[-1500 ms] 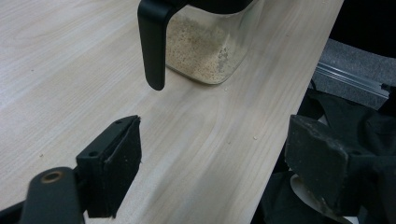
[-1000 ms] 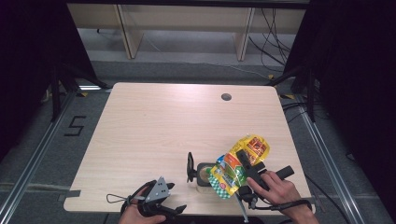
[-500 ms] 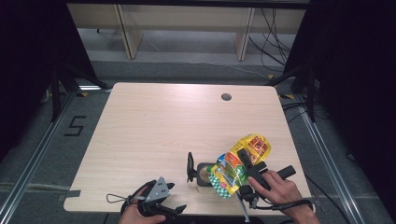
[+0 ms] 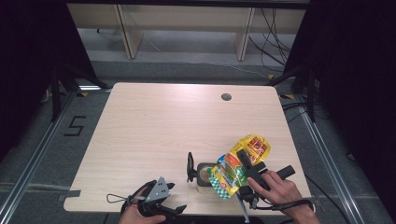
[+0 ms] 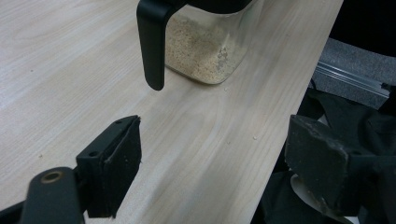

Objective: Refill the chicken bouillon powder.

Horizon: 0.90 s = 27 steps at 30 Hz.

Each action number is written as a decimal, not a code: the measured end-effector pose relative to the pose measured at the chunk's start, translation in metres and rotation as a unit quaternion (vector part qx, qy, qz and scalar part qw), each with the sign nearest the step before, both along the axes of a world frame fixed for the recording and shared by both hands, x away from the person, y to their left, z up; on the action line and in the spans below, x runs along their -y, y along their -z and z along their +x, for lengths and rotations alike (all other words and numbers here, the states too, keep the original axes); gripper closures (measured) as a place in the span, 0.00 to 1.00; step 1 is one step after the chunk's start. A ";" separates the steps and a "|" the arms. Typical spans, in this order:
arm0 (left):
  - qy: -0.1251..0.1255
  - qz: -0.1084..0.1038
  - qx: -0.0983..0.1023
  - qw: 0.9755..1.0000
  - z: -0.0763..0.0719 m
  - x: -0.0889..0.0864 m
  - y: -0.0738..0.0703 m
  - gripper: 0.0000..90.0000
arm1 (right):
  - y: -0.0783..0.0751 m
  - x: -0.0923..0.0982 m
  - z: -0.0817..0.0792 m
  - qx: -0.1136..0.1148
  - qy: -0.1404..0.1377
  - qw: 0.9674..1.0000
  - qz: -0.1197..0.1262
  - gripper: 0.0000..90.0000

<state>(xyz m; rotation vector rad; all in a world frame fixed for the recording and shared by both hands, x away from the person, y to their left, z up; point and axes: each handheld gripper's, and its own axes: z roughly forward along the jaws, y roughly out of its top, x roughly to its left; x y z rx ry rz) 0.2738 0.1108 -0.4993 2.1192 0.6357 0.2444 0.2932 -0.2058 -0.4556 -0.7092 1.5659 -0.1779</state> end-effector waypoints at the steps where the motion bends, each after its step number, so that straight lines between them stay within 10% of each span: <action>1: 0.000 0.000 0.000 1.000 0.000 0.000 0.000 0.20 | 0.000 0.000 0.000 0.001 0.002 1.000 0.002 0.52; 5: -0.002 -0.008 -0.003 1.000 0.000 0.001 0.001 0.20 | 0.004 0.006 -0.005 0.002 0.038 0.997 0.062 0.52; 7: 0.001 -0.003 -0.003 1.000 0.000 0.000 0.000 0.20 | 0.004 0.005 -0.004 0.002 0.035 0.998 0.055 0.52; 9: 0.000 0.000 -0.001 1.000 0.000 0.000 0.000 0.20 | -0.001 0.000 -0.001 0.002 0.001 1.000 -0.003 0.52; 12: 0.001 -0.001 -0.003 1.000 0.000 0.000 0.000 0.20 | 0.006 0.004 -0.004 -0.003 0.030 0.998 0.051 0.52; 13: 0.000 0.000 0.000 1.000 0.000 0.000 0.000 0.20 | -0.001 0.000 -0.001 0.003 0.001 1.000 0.003 0.52; 15: 0.001 -0.006 -0.005 1.000 0.000 0.001 0.000 0.20 | 0.002 0.005 -0.004 0.003 0.025 0.998 0.050 0.52; 18: 0.000 0.004 -0.001 1.000 0.000 0.000 0.000 0.20 | 0.000 0.000 -0.001 -0.002 0.006 1.000 0.004 0.52; 20: 0.002 -0.002 -0.003 1.000 0.000 0.000 0.000 0.20 | 0.007 0.004 -0.004 -0.012 0.036 0.998 0.046 0.52; 22: -0.001 -0.006 -0.003 1.000 0.000 0.001 0.001 0.20 | 0.001 0.001 -0.002 -0.003 0.008 1.000 0.006 0.52; 27: 0.000 0.000 -0.001 1.000 0.000 0.000 0.000 0.20 | -0.001 -0.001 -0.001 0.000 -0.003 1.000 0.001 0.52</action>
